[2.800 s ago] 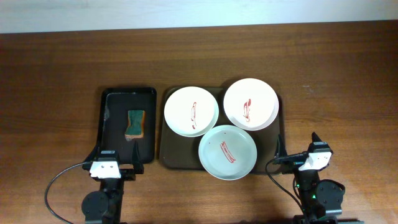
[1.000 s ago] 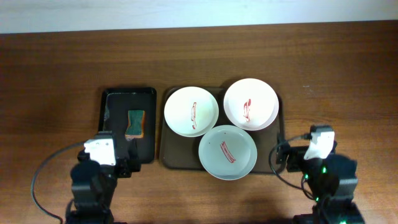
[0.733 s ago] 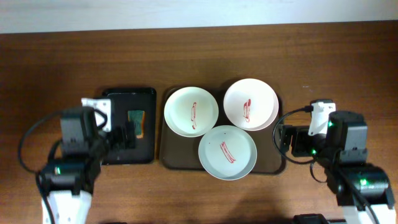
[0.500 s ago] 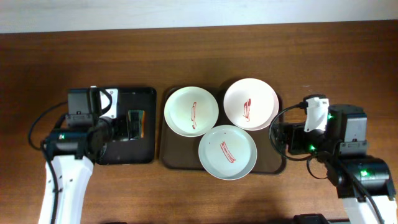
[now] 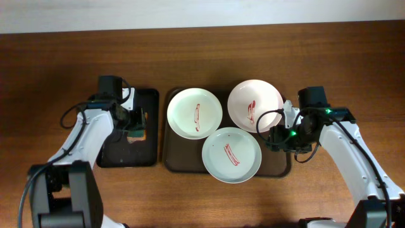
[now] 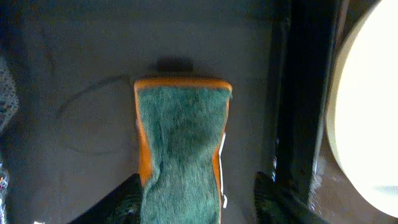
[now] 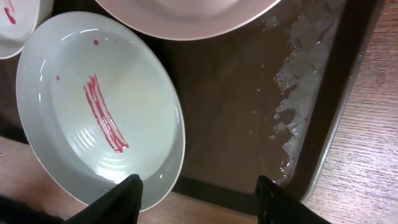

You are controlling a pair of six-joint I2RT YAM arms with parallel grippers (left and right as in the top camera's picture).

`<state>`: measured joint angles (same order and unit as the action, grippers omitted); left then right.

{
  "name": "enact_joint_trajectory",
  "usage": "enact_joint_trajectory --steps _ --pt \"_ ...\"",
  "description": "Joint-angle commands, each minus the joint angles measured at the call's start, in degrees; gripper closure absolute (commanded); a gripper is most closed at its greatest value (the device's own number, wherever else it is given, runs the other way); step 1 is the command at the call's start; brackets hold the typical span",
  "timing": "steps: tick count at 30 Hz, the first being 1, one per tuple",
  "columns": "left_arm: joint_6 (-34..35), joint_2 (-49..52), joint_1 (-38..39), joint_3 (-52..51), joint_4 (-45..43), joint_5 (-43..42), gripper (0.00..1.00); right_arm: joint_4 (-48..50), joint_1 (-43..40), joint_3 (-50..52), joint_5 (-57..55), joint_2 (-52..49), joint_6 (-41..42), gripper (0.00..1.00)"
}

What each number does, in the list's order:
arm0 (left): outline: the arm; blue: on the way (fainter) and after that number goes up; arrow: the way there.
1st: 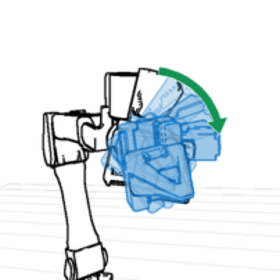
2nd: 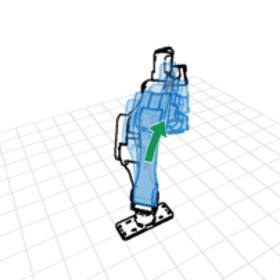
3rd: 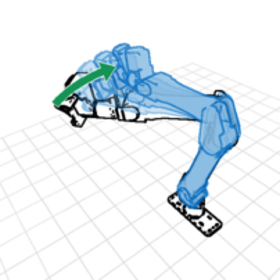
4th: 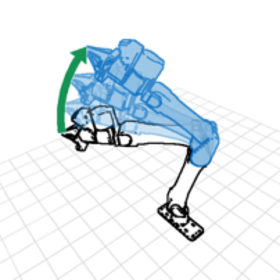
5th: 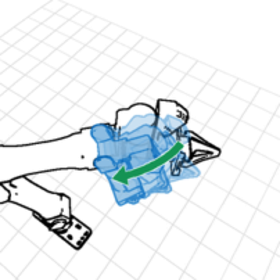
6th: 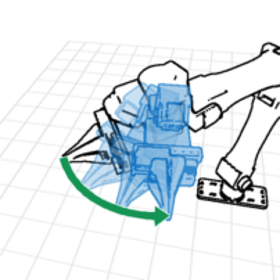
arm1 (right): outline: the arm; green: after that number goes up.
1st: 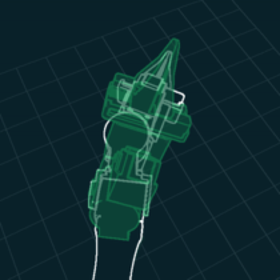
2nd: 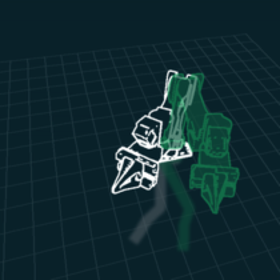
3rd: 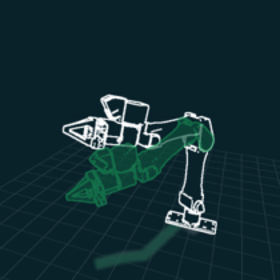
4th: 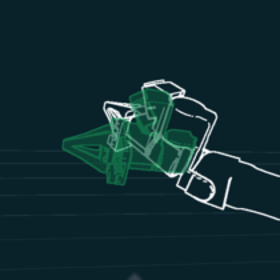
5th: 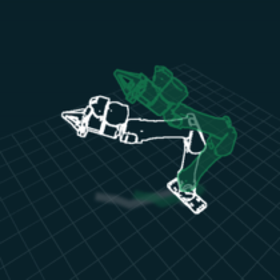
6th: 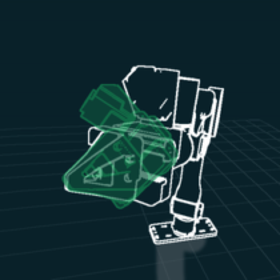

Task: Clean dirty plates on tray and stack at the side

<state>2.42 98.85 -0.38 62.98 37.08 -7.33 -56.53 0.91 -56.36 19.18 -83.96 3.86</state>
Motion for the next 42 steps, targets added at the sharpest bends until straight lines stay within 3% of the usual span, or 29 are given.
enact_joint_trajectory --steps 1,3,4,5,6,7,16,25,30,33,38,42 --pt "-0.3 3.5 0.2 0.8 -1.9 -0.4 0.49 0.2 0.3 -0.5 0.8 -0.2 -0.5 0.41" --pt "-0.3 5.0 0.2 0.8 -2.1 -0.4 0.6 0.2 0.3 -0.5 0.8 -0.2 -0.5 0.41" --pt "-0.3 5.9 0.2 0.8 -1.9 -0.4 0.6 0.2 0.3 -0.5 0.8 -0.2 -0.5 0.41" --pt "-0.3 6.4 0.2 0.8 -1.6 -0.4 0.71 0.2 0.3 -0.5 0.8 -0.2 -0.4 0.41" --pt "-0.3 6.9 0.2 0.8 -1.4 -0.4 0.95 0.2 0.3 -0.5 0.8 -0.2 -0.5 0.41" --pt "-0.3 6.9 0.2 0.8 -1.6 -0.4 1.0 0.2 0.3 -0.5 0.8 -0.2 -0.5 0.41" --pt "-0.3 1.6 0.3 9.2 9.9 -0.6 1.0 0.0 0.3 -0.5 0.8 -0.2 -0.5 0.4" --pt "1.5 1.8 0.3 -4.6 1.1 -0.8 1.0 -0.5 0.3 -0.4 0.8 -0.2 -0.5 0.39" --pt "1.4 0.9 0.3 -1.5 2.6 -5.4 1.0 0.1 3.1 0.5 0.7 -0.6 -0.4 0.42" --pt "1.4 -1.9 0.3 0.3 4.1 -5.4 1.0 2.1 4.1 1.7 0.5 -1.9 0.2 0.51" --pt "1.4 -5.5 0.3 0.3 5.2 -5.4 1.0 4.6 5.5 1.8 0.3 -7.7 1.1 0.53" --pt "1.4 -5.5 0.3 0.3 5.4 -5.4 1.0 7.7 7.7 1.8 0.3 -14.3 3.1 0.63"
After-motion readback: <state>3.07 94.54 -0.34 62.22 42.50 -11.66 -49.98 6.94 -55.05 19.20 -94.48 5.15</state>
